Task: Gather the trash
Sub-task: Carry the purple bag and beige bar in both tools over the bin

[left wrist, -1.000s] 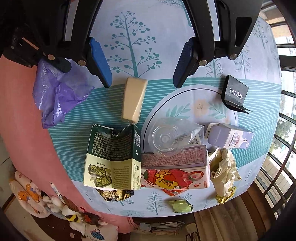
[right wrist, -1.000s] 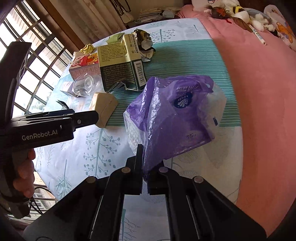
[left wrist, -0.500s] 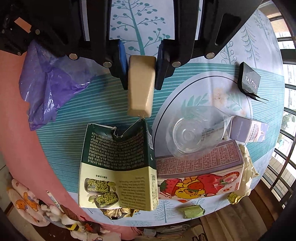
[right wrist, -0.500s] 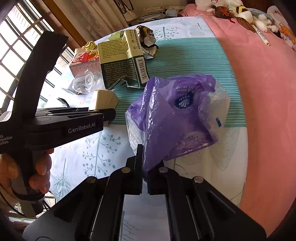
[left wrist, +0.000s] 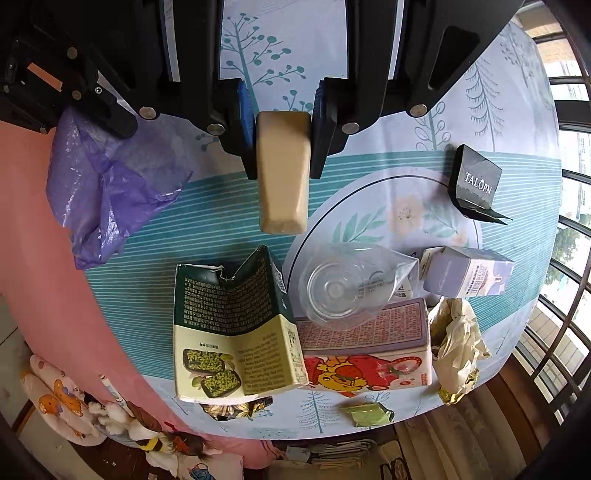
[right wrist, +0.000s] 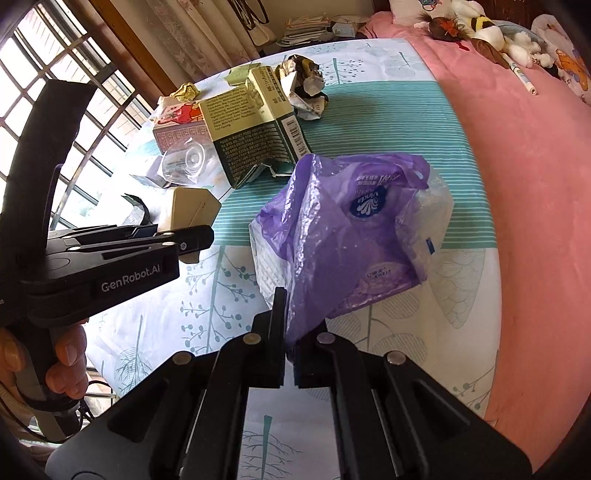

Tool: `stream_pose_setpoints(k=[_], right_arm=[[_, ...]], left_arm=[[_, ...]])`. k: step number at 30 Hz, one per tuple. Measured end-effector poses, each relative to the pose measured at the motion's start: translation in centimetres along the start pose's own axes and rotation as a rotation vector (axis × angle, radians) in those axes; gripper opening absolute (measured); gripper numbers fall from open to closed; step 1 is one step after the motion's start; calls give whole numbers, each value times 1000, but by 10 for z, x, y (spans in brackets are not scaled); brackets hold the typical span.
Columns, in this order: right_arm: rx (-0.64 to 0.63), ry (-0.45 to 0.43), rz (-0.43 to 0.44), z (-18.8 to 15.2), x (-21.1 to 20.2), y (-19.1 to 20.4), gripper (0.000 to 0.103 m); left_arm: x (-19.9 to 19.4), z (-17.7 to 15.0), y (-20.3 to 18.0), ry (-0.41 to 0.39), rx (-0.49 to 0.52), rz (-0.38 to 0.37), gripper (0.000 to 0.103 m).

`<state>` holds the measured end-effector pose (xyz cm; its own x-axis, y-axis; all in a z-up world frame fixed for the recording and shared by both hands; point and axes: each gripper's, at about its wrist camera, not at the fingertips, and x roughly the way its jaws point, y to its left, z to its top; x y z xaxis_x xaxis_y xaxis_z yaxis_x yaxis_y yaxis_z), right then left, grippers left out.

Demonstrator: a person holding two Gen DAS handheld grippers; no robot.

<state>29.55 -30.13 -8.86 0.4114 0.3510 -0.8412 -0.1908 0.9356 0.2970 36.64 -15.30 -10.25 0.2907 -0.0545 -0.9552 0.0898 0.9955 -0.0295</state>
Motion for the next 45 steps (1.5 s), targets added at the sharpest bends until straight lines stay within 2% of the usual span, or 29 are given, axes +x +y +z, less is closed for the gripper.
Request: stream_pose_setpoints(k=[6, 13, 24, 29, 33, 38, 45], right_arm=[[-15, -45, -2, -10, -22, 32, 0], [10, -115, -26, -39, -58, 82, 0], [9, -169, -83, -130, -107, 187, 0], [22, -171, -107, -178, -123, 225, 0], [34, -126, -114, -215, -124, 242, 0], [35, -53, -133, -245, -114, 246, 0], [54, 102, -149, -294, -69, 235, 0]], left_arm=[[-42, -15, 20, -53, 18, -20, 25], [-108, -66, 46, -119, 82, -29, 25], [-189, -171, 102, -191, 202, -71, 25], [-208, -216, 117, -188, 242, -102, 25], [-209, -253, 126, -165, 278, -111, 25], [-190, -290, 135, -95, 268, -128, 25], [-136, -328, 136, 29, 217, -153, 25]])
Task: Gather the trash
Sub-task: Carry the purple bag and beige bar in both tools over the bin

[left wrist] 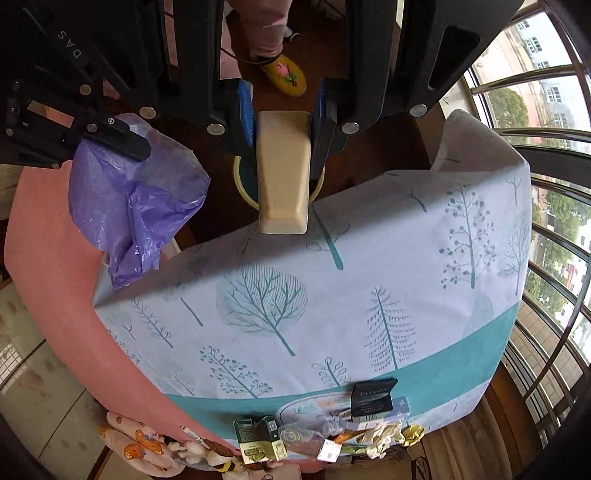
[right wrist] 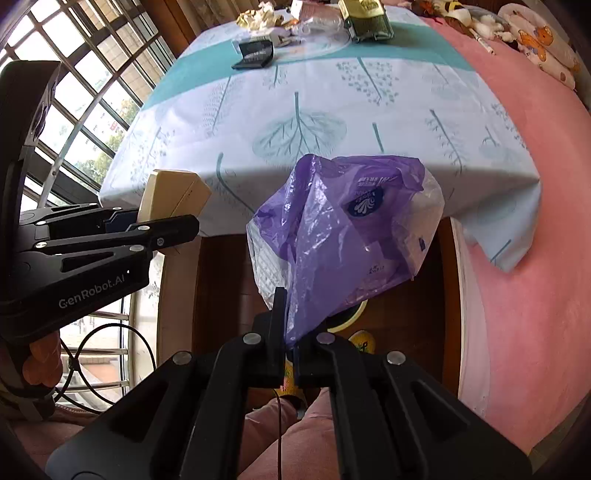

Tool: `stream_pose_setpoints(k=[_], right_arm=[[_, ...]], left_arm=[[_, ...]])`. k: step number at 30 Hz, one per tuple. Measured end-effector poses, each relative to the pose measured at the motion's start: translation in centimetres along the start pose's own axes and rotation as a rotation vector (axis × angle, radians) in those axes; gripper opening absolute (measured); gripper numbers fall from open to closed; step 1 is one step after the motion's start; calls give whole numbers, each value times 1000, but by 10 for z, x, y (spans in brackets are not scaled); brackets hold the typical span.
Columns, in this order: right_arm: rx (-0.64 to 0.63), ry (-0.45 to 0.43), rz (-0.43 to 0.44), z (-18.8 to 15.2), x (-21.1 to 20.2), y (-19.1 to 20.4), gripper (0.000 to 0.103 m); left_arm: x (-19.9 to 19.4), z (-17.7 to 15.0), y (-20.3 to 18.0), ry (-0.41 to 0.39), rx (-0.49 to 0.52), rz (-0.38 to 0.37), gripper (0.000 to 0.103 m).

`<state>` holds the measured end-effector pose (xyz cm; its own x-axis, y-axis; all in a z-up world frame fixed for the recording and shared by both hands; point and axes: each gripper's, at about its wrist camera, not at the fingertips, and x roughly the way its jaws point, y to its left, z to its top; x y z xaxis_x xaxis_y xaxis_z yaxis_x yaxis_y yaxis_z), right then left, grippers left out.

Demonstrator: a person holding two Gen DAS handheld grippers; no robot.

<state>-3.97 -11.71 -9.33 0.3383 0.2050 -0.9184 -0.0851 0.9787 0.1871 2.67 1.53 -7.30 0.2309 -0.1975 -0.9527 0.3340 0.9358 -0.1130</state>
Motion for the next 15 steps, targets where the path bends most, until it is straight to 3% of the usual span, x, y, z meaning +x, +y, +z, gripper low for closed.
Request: stream_pose_setpoints(k=[7, 15], right_arm=[[66, 131, 19, -37, 75, -22, 0], [67, 192, 45, -73, 195, -56, 0]], left_arm=[[71, -34, -6, 109, -42, -16, 25], [185, -58, -8, 149, -96, -28, 25]])
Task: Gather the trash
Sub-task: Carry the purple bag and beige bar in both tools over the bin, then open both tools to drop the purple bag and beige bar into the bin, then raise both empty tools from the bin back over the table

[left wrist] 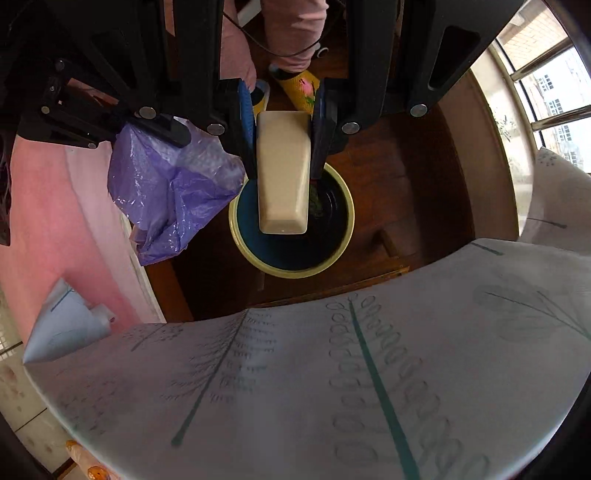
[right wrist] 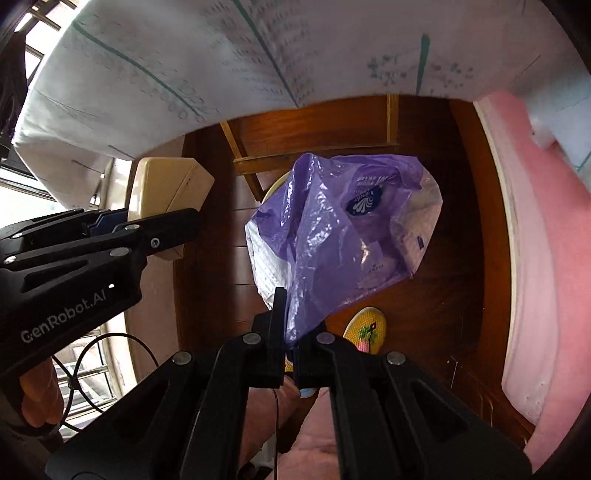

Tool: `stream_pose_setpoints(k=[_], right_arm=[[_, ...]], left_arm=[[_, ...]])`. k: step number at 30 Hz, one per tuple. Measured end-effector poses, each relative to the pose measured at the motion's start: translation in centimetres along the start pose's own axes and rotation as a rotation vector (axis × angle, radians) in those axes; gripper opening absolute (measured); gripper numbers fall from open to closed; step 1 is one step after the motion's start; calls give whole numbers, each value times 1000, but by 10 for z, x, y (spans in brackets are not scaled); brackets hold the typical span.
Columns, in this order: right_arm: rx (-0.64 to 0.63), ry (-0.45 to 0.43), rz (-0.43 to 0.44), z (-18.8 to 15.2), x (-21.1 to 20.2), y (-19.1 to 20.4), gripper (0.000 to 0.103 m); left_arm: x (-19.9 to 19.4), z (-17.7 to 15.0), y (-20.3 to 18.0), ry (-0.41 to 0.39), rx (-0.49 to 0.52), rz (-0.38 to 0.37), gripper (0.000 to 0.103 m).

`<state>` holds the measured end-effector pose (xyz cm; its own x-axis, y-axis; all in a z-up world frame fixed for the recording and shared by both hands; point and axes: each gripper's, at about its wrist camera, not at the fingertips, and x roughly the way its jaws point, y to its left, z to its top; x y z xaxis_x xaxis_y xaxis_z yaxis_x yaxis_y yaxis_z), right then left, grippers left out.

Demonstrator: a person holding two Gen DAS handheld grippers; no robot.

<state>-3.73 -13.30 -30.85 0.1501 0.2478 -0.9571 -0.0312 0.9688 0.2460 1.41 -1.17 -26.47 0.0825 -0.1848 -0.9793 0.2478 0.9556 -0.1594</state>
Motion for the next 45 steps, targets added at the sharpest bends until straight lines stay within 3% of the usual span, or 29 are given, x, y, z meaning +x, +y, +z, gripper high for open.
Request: stream_pose_setpoints(k=[6, 13, 14, 16, 18, 21, 27, 34, 45], right_arm=[[-10, 43, 25, -1, 106, -42, 0], [-29, 50, 56, 8, 181, -74, 2], [-25, 50, 60, 8, 188, -78, 6], [-18, 44, 49, 12, 200, -84, 23], [-3, 29, 37, 14, 205, -88, 35], [39, 12, 43, 12, 209, -91, 39], [71, 0, 33, 22, 195, -85, 40], [118, -36, 31, 20, 128, -82, 40], [130, -132, 30, 37, -15, -56, 40]], left_arm=[[90, 7, 8, -18, -19, 13, 25], [166, 11, 14, -4, -33, 24, 26], [174, 11, 14, 4, -34, 28, 29], [187, 15, 20, 17, -44, 31, 40], [194, 17, 21, 12, -65, 43, 60], [198, 16, 30, 11, -79, 47, 77], [177, 13, 29, -16, -63, 84, 77], [122, 15, 20, -67, -60, 115, 77], [-23, 35, 2, -165, -64, 90, 77]])
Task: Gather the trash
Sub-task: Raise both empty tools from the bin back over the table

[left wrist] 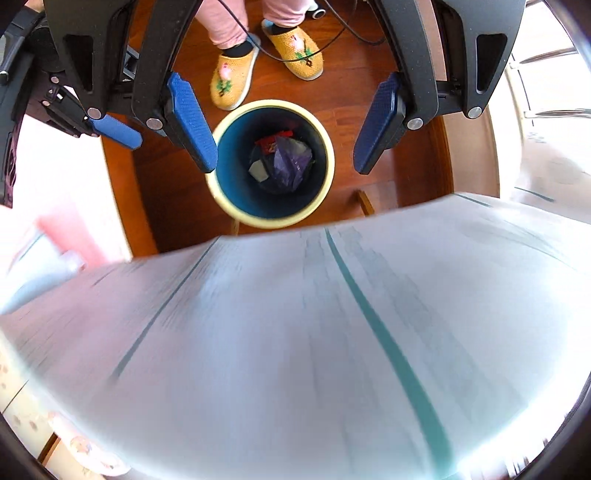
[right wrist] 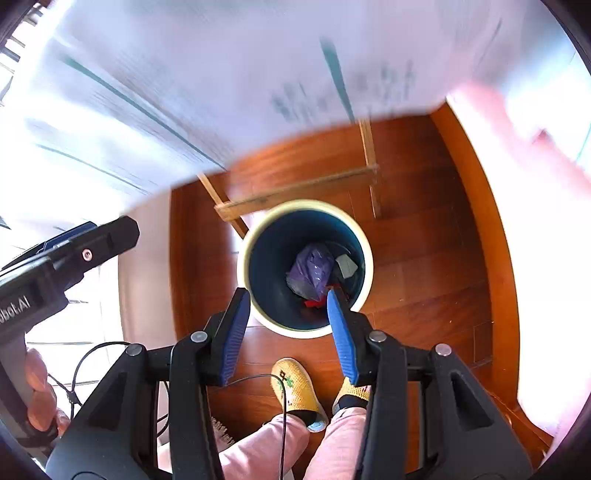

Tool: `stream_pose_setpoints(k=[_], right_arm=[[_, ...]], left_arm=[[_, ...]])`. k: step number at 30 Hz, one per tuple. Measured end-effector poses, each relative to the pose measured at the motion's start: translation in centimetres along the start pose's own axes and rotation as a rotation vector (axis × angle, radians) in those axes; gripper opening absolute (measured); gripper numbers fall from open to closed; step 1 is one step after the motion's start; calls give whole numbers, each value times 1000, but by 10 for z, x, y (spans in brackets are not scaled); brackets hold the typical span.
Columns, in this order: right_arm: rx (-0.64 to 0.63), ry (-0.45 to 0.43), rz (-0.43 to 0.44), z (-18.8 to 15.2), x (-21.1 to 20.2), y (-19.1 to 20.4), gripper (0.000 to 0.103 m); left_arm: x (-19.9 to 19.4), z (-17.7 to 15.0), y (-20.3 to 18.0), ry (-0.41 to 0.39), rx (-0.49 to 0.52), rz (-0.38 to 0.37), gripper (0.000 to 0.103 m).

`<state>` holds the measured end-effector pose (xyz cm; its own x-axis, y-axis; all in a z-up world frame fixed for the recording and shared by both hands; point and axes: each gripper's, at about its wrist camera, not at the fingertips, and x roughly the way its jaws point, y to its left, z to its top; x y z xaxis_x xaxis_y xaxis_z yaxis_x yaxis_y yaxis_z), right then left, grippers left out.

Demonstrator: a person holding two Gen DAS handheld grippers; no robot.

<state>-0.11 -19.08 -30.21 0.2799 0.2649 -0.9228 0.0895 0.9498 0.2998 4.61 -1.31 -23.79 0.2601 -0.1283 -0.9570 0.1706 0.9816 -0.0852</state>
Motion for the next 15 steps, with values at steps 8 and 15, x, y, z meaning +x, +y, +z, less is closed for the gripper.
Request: stream_pose_setpoints(k=[8, 15], right_arm=[[-79, -70, 39, 18, -104, 42, 40], [-115, -154, 90, 44, -181, 68, 40]], left_arm=[[-120, 27, 6, -104, -13, -7, 77], [-210, 51, 7, -208, -2, 10, 77]])
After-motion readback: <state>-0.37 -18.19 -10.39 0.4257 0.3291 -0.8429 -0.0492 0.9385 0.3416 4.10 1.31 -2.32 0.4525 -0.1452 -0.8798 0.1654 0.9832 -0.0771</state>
